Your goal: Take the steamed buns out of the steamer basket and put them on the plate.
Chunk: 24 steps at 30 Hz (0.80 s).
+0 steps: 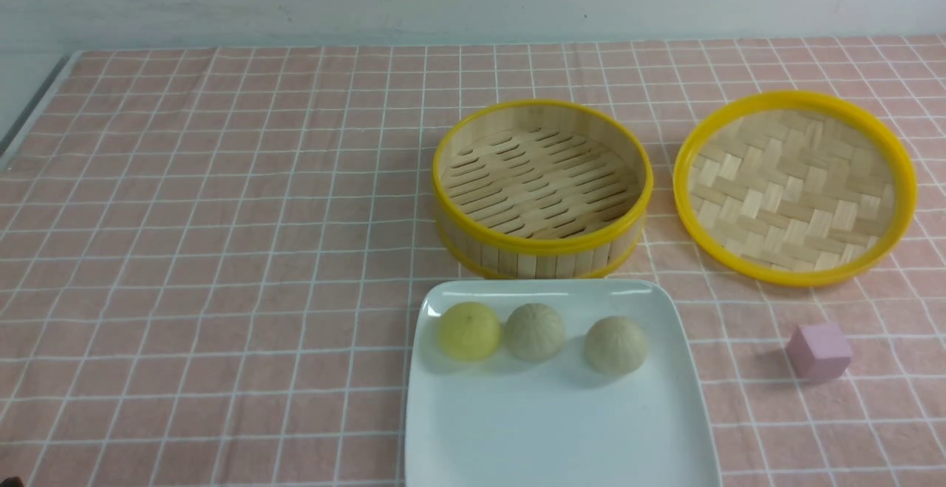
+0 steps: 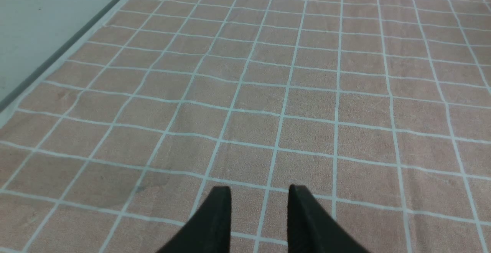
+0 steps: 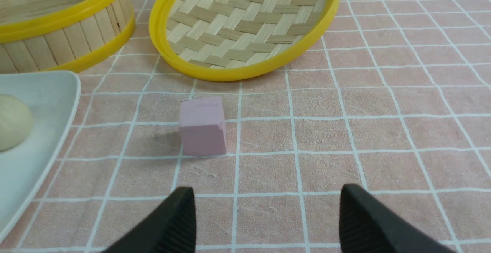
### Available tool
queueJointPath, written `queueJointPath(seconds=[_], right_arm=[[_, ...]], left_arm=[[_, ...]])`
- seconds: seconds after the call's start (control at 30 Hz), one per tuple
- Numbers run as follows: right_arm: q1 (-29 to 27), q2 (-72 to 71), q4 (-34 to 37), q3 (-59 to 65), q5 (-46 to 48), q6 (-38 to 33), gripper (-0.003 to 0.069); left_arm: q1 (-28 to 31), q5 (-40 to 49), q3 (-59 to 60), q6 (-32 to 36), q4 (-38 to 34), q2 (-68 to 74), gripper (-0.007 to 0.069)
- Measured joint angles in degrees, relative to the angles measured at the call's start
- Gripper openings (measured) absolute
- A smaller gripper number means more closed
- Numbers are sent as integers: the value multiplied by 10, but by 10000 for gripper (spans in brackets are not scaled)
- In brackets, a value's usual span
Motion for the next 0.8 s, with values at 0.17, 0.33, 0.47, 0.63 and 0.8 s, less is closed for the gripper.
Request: queueJointPath(seconds=[0.17, 0.33, 0.47, 0.63, 0.8], right_arm=[[0, 0, -10, 0, 0, -26, 495], [0, 0, -11, 0, 0, -32, 495], [0, 0, -11, 0, 0, -34, 495], [0, 0, -12, 0, 0, -35, 495], [0, 0, -12, 0, 0, -35, 495]], left_arm=[[0, 0, 0, 0, 0, 0, 243], [0, 0, 0, 0, 0, 0, 243], [0, 0, 0, 0, 0, 0, 243], [0, 0, 0, 0, 0, 0, 243], [0, 0, 0, 0, 0, 0, 243]])
